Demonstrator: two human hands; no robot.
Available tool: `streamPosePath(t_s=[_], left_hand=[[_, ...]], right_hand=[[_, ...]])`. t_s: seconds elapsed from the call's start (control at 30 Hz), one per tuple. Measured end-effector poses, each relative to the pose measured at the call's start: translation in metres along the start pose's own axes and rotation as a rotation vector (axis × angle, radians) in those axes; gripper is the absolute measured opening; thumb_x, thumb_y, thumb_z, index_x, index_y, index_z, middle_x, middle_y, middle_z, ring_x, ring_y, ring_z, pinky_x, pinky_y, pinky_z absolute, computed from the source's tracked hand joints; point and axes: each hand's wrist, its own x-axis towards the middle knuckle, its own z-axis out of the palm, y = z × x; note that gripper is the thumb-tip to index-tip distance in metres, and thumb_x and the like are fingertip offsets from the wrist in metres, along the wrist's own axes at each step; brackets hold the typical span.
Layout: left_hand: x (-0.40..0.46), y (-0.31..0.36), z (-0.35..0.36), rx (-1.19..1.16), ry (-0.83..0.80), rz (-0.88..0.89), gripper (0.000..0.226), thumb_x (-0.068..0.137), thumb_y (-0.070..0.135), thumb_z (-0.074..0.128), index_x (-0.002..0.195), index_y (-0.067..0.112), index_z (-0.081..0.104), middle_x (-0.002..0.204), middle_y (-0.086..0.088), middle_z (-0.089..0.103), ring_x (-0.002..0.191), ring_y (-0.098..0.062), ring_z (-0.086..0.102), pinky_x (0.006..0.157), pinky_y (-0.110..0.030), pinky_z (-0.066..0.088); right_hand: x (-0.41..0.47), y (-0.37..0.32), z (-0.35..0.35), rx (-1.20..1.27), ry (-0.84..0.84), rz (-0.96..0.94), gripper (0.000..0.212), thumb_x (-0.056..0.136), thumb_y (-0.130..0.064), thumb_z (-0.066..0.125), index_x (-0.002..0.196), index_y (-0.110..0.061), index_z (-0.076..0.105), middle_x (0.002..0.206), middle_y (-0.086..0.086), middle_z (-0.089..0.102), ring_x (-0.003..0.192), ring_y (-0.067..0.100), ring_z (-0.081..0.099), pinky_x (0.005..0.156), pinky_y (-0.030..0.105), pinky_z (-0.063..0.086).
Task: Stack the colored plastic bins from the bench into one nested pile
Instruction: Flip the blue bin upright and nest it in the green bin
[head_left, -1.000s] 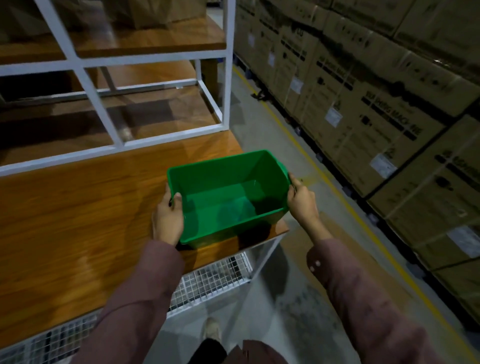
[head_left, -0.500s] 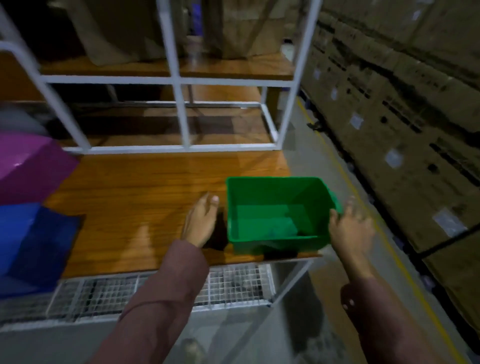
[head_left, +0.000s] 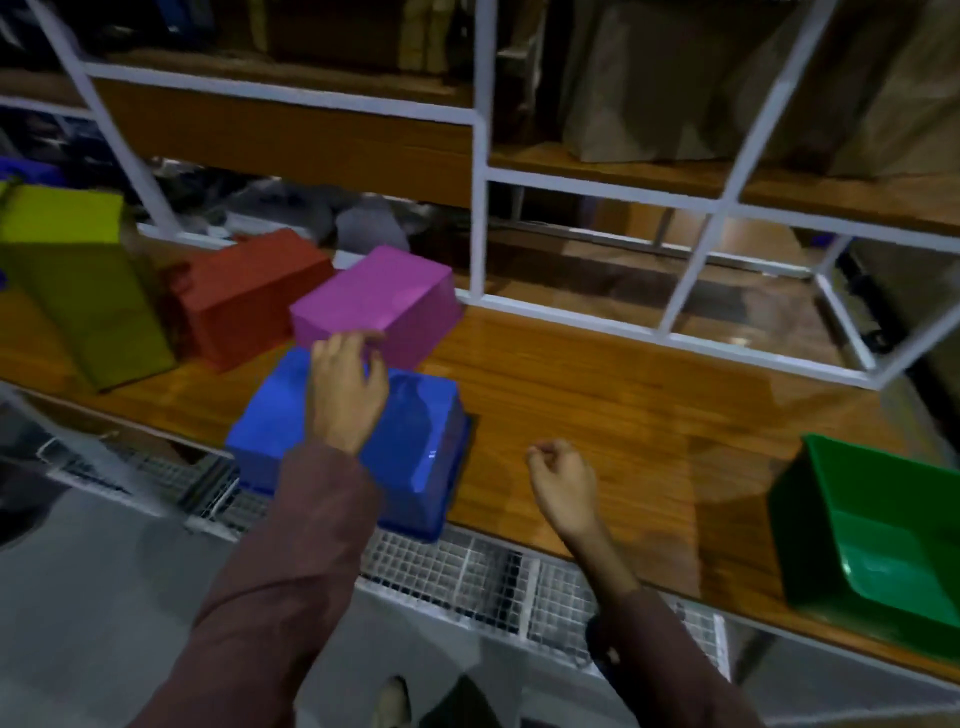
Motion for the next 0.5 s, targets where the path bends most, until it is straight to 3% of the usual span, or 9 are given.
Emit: streamPosePath(t_s=[0.07,0.13,0.17,0.23,0.3,0.33,0.4,0.43,0.5], left_hand=[[0.026,-0.061,-0.024,0.098,0.017,-0.151,0.038,0.094,0.019,0.051,0.125,0.004,0.068,0.119,-0.028,0.069,0.114,-0.049,0.061,0.103,-0.051,0.041],[0.050,-0.111,-0.036,0.139,-0.106,-0.374,0.049,0.097,0.030,0.045,0.132,0.000,0.062,0.128,-0.035,0.064,0.122,-0.053,0.058,0.106,-0.055,0.042],[0.060,-0.127,-0.040,0.142,-0.196,-0.491,0.051,0.101,0.033,0.044,0.132,-0.003,0.061,0.131,-0.038,0.062,0.124,-0.055,0.057,0.107,-0.055,0.043],[0.070,-0.146,-0.041,0.095,-0.376,-0.619,0.055,0.108,0.038,0.040,0.128,-0.008,0.063,0.136,-0.042,0.059,0.127,-0.056,0.056,0.108,-0.053,0.045],[0.069,-0.143,-0.039,0.053,-0.507,-0.650,0.064,0.110,0.045,0.032,0.130,-0.007,0.064,0.141,-0.040,0.057,0.130,-0.054,0.056,0.108,-0.050,0.043],[0.065,-0.134,-0.038,0.068,-0.541,-0.637,0.067,0.110,0.049,0.030,0.131,-0.005,0.065,0.142,-0.038,0.058,0.131,-0.053,0.056,0.108,-0.049,0.043],[0.053,-0.114,-0.036,0.094,-0.585,-0.587,0.070,0.108,0.056,0.028,0.129,0.001,0.067,0.140,-0.035,0.061,0.128,-0.051,0.059,0.105,-0.048,0.045],[0.044,-0.102,-0.034,0.099,-0.597,-0.558,0.073,0.107,0.059,0.027,0.127,0.003,0.068,0.137,-0.033,0.063,0.126,-0.051,0.060,0.103,-0.047,0.046],[0.029,-0.073,-0.033,0.095,-0.607,-0.467,0.073,0.105,0.064,0.026,0.122,0.007,0.068,0.129,-0.030,0.068,0.120,-0.049,0.062,0.098,-0.047,0.048]], right_hand=[[0.020,-0.023,0.041,0.083,-0.072,0.082,0.027,0.102,-0.049,0.053,0.090,-0.026,0.063,0.075,0.002,0.063,0.065,0.025,0.059,0.068,0.040,0.044],[0.046,-0.027,0.076,0.204,-0.100,0.146,0.046,0.087,-0.070,0.048,0.073,-0.026,0.055,0.062,0.002,0.049,0.057,0.024,0.044,0.062,0.045,0.034],[0.056,-0.029,0.087,0.232,-0.121,0.194,0.055,0.083,-0.075,0.045,0.073,-0.022,0.056,0.060,0.002,0.045,0.057,0.023,0.041,0.061,0.046,0.031],[0.072,-0.030,0.100,0.264,-0.156,0.279,0.069,0.091,-0.069,0.042,0.087,-0.004,0.063,0.064,0.008,0.045,0.061,0.025,0.039,0.060,0.044,0.028],[0.079,-0.036,0.107,0.274,-0.152,0.324,0.076,0.091,-0.071,0.040,0.112,-0.003,0.067,0.070,0.009,0.053,0.062,0.024,0.046,0.061,0.039,0.032],[0.082,-0.037,0.108,0.269,-0.132,0.349,0.091,0.087,-0.080,0.038,0.125,-0.003,0.066,0.079,0.011,0.061,0.067,0.025,0.053,0.064,0.038,0.038],[0.082,-0.040,0.099,0.222,-0.066,0.368,0.108,0.088,-0.089,0.030,0.135,0.003,0.062,0.115,0.026,0.070,0.096,0.034,0.066,0.080,0.040,0.044],[0.080,-0.036,0.090,0.208,-0.013,0.362,0.101,0.096,-0.082,0.028,0.134,0.005,0.063,0.126,0.030,0.068,0.109,0.040,0.066,0.086,0.041,0.045],[0.070,-0.034,0.064,0.259,0.136,0.403,0.089,0.100,-0.079,0.027,0.132,-0.004,0.064,0.128,0.026,0.068,0.112,0.041,0.066,0.093,0.045,0.051]])
